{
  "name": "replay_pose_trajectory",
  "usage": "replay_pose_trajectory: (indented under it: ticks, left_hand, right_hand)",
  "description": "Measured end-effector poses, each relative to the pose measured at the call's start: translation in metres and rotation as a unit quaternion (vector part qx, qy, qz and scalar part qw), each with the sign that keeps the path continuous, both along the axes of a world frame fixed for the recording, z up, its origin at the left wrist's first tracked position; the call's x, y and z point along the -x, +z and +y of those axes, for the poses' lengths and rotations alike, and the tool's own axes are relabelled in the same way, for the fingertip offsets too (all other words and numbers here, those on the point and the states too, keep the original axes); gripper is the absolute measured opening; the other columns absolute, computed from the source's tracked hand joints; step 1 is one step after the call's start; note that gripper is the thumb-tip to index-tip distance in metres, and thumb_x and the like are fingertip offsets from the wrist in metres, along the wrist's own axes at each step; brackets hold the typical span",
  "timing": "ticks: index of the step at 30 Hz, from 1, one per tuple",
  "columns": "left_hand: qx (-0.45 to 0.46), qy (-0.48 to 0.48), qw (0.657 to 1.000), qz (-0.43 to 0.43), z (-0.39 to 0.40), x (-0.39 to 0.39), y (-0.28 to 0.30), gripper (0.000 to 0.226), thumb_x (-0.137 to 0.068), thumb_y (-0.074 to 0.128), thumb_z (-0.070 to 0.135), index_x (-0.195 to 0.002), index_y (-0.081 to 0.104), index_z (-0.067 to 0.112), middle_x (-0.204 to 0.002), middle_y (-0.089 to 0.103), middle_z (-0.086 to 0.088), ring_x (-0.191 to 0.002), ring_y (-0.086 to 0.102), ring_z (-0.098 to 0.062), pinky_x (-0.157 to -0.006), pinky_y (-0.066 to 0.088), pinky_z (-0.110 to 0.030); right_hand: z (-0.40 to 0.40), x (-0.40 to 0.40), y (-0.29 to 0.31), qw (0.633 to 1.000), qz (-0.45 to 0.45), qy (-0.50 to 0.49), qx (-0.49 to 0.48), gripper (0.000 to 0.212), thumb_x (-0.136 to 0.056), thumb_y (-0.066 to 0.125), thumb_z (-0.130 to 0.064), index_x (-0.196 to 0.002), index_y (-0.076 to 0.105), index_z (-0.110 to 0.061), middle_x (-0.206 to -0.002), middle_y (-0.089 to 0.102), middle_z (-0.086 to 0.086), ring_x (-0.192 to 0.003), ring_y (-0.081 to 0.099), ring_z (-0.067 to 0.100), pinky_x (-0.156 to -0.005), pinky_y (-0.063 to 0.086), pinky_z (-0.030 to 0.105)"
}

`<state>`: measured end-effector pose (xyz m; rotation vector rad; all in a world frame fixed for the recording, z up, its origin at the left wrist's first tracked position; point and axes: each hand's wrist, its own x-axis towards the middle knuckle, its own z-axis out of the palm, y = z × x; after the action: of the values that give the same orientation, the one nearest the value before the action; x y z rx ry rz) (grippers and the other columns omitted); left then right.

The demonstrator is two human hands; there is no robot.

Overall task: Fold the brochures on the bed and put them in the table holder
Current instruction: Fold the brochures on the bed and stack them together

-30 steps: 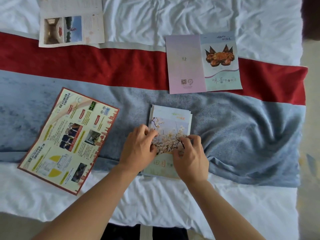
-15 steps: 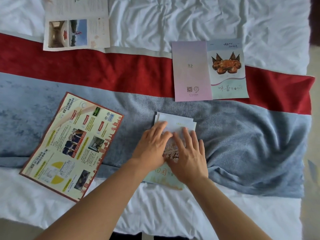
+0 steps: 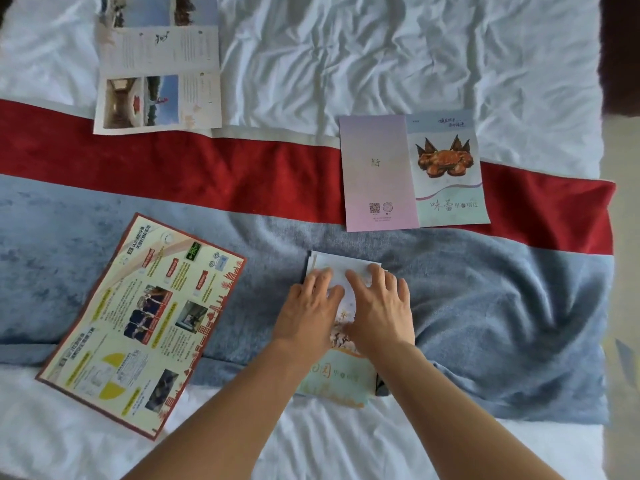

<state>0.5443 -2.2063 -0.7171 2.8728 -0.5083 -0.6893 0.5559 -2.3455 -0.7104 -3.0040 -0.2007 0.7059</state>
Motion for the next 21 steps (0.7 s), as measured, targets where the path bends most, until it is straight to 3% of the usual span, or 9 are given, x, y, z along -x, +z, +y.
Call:
replay_pose_trajectory:
  ticks: [5,9,12,16,18,21]
  left_hand:
    - [-0.029,-0.039,0.999,-0.012,-0.002,-0.010,0.004,0.061,-0.082,0.068,0.030,-0.133,0.037,0.019,-0.144,0.029,-0.010,-0.133,0.031,-0.028,-0.111,0.028,-0.041]
    - [0.024,-0.035,0.999,-0.026,0.003,-0.033,0.012,0.043,-0.085,0.066,0.035,-0.123,0.053,0.020,-0.123,0.046,-0.001,-0.116,0.044,-0.022,-0.103,0.034,-0.035]
    - [0.095,0.049,0.994,-0.016,0.001,-0.055,0.016,0.032,-0.089,0.062,0.037,-0.117,0.060,0.023,-0.115,0.054,0.006,-0.111,0.051,-0.017,-0.097,0.037,-0.030]
    - [0.198,0.220,0.955,-0.035,-0.014,-0.087,0.020,0.025,-0.089,0.066,0.027,-0.111,0.062,0.017,-0.109,0.060,0.002,-0.105,0.055,-0.018,-0.084,0.046,-0.031]
    - [0.211,0.283,0.935,-0.042,-0.024,-0.105,0.020,0.030,-0.088,0.066,0.026,-0.116,0.058,0.017,-0.111,0.057,0.000,-0.104,0.054,-0.020,-0.078,0.046,-0.032]
    - [0.218,0.349,0.911,-0.029,-0.039,-0.134,0.020,0.046,-0.088,0.066,0.028,-0.130,0.050,0.015,-0.121,0.055,-0.004,-0.112,0.050,-0.024,-0.086,0.043,-0.033]
  right_hand:
    - [0.002,-0.005,0.005,1.000,0.011,0.007,0.002,0.075,-0.075,0.076,-0.036,-0.138,0.034,-0.033,-0.144,0.032,0.008,-0.131,0.036,0.029,-0.116,0.019,0.048]
    - [-0.006,-0.012,0.013,0.999,0.016,0.029,-0.005,0.067,-0.082,0.069,-0.042,-0.140,0.038,-0.033,-0.144,0.035,0.007,-0.129,0.039,0.029,-0.118,0.014,0.049]
    - [-0.018,-0.020,0.019,0.999,-0.013,0.024,-0.024,0.051,-0.084,0.064,-0.031,-0.133,0.050,-0.028,-0.131,0.047,0.003,-0.119,0.046,0.025,-0.117,0.017,0.044]
    - [-0.038,-0.034,0.023,0.992,-0.093,-0.050,-0.066,0.052,-0.077,0.072,-0.027,-0.126,0.056,-0.020,-0.121,0.054,0.005,-0.111,0.052,0.029,-0.109,0.034,0.044]
    - [-0.050,-0.045,0.023,0.988,-0.112,-0.080,-0.074,0.062,-0.077,0.074,-0.026,-0.134,0.051,-0.019,-0.136,0.051,0.010,-0.125,0.047,0.032,-0.112,0.033,0.046]
    - [-0.067,-0.064,0.020,0.986,-0.104,-0.115,-0.064,0.076,-0.083,0.071,-0.031,-0.149,0.037,-0.018,-0.158,0.032,0.014,-0.147,0.026,0.032,-0.120,0.021,0.047]
